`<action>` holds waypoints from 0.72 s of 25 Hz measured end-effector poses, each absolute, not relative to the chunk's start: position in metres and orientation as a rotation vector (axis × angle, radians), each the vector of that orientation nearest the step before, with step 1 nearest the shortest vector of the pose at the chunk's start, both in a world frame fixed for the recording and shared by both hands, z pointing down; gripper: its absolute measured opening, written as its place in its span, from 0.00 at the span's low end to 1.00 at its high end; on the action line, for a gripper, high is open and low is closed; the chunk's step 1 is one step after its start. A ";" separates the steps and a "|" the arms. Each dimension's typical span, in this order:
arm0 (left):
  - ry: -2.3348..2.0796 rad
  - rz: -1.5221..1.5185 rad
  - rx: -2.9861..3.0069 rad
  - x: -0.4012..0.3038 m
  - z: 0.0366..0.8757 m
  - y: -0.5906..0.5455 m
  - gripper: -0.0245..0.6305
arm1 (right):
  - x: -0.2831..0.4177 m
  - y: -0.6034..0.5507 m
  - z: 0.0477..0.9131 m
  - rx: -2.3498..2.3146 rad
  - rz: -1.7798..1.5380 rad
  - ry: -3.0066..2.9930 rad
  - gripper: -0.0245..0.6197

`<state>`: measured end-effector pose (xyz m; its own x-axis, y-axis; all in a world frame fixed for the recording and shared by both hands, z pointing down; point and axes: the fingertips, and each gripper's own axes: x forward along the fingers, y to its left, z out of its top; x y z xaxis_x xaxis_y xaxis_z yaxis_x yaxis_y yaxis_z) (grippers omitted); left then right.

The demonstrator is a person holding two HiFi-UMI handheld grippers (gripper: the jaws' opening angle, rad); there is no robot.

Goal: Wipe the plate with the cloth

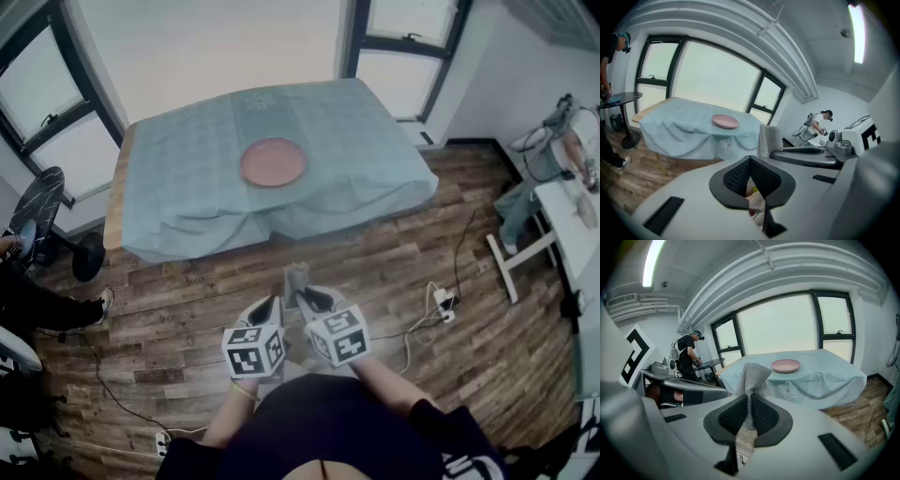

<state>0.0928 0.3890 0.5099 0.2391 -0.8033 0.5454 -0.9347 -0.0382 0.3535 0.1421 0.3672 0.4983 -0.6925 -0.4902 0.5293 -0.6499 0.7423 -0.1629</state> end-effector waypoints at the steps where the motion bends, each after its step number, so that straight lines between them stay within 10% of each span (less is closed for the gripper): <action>1: -1.596 0.257 1.861 0.093 0.510 0.388 0.06 | 0.143 0.366 0.499 0.861 0.468 -2.483 0.09; 18: -1.623 0.260 1.829 0.099 0.512 0.383 0.06 | 0.154 0.363 0.498 0.839 0.501 -2.528 0.09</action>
